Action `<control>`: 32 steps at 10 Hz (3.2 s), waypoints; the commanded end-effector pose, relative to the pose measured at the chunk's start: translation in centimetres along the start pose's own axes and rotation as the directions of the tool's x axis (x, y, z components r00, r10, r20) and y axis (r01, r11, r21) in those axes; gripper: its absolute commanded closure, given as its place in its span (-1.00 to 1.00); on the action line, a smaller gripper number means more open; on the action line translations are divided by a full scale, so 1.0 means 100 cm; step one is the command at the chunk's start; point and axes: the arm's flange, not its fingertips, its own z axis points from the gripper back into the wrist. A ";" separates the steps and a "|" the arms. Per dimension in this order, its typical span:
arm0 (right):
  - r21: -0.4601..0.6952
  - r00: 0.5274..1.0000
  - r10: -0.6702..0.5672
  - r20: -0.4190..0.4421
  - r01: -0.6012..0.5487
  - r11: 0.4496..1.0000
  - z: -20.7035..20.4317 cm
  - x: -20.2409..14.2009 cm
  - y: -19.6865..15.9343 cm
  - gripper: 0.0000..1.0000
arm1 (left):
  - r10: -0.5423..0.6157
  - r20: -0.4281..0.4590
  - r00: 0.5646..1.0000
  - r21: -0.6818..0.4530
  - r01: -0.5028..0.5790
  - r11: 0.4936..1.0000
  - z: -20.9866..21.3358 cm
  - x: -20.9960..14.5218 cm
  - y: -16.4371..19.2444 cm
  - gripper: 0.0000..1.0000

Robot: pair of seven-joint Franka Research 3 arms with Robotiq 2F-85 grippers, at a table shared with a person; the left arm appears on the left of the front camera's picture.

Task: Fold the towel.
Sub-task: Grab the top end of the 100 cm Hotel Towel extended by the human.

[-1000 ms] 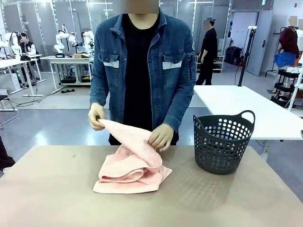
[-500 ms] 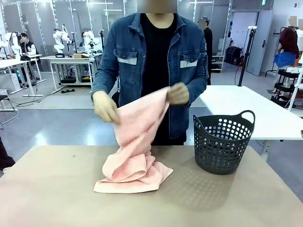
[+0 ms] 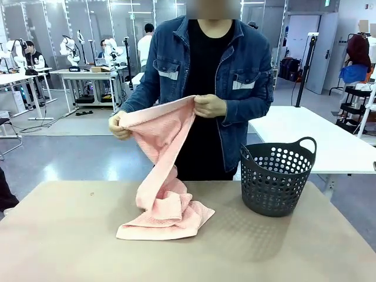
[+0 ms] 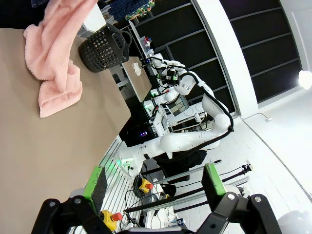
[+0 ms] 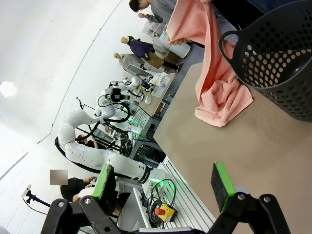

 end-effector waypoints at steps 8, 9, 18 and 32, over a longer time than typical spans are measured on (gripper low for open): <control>0.014 1.000 0.007 0.005 -0.007 1.000 0.000 0.001 0.000 -1.00 | -0.001 -0.008 1.000 -0.005 0.001 1.000 0.000 -0.001 0.000 -1.00; 0.014 1.000 0.007 0.005 -0.007 1.000 0.000 0.001 0.000 -1.00 | -0.001 -0.008 1.000 -0.005 0.001 1.000 0.000 -0.001 0.000 -1.00; -0.107 0.947 0.297 -0.123 -0.310 0.945 -0.003 0.022 0.056 -1.00 | -0.306 -0.223 0.926 0.263 0.359 0.895 -0.015 0.010 -0.067 -1.00; -0.047 0.273 0.645 -0.714 -0.937 0.345 -0.165 0.037 0.238 -1.00 | -0.678 -0.664 0.316 0.327 0.938 0.117 -0.177 0.021 -0.213 -1.00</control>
